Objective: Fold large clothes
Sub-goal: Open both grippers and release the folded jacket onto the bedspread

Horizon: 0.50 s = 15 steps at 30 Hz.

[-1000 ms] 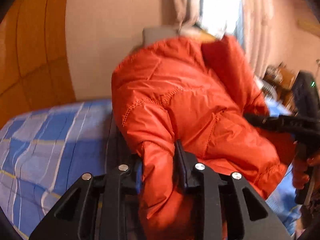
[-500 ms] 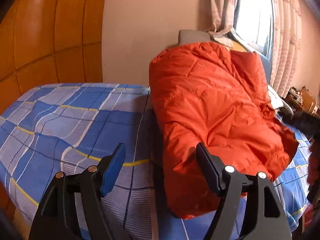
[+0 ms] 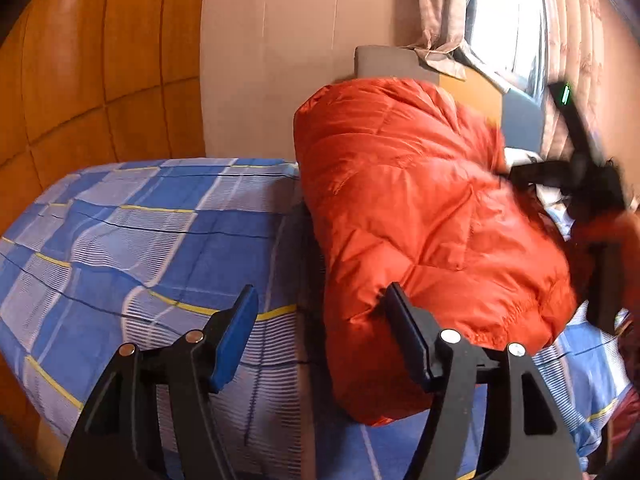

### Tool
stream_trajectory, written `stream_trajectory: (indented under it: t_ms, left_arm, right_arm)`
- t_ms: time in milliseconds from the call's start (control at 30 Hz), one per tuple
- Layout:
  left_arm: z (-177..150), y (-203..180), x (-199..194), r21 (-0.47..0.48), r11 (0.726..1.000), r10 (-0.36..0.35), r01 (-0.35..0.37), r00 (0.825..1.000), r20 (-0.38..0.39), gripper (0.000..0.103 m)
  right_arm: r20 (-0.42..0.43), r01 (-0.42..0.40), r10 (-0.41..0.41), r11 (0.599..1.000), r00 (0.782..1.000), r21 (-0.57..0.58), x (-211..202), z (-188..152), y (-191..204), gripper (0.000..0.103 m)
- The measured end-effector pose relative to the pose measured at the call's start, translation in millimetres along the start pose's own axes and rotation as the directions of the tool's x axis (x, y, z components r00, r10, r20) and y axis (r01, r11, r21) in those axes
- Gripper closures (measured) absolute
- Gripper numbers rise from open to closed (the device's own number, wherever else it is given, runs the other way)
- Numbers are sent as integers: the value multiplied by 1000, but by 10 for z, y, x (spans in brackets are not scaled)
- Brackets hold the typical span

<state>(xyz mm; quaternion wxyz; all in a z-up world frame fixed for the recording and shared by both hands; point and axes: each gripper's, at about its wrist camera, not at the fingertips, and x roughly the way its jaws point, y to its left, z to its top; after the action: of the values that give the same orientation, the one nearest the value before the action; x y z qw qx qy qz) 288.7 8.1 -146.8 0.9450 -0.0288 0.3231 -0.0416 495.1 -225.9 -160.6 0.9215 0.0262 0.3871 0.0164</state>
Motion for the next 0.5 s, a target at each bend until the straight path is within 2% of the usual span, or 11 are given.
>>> stream_trajectory:
  t_ms: [100,167,333,500]
  left_arm:
    - [27,-65,85,16,1000,-21,21,1000,-3,31]
    - [26,-99,159,24,999,-44,44,999,-9,29]
    - [51,-106,173,-3,1000,-29,29,999,-37,29]
    - [15,-57,54,-2,1000,5,-5,999,-52,30]
  right_arm:
    - [4,76,-76,997,997,-28,154,-177,-19,103]
    - [6,90,-90,996,996,-13,248,-264,-69,103]
    - [-21,47,-47,999,999,10,203,-253,-143,103]
    - [58,-7,3,998,998,66,-276,-281,-149,103]
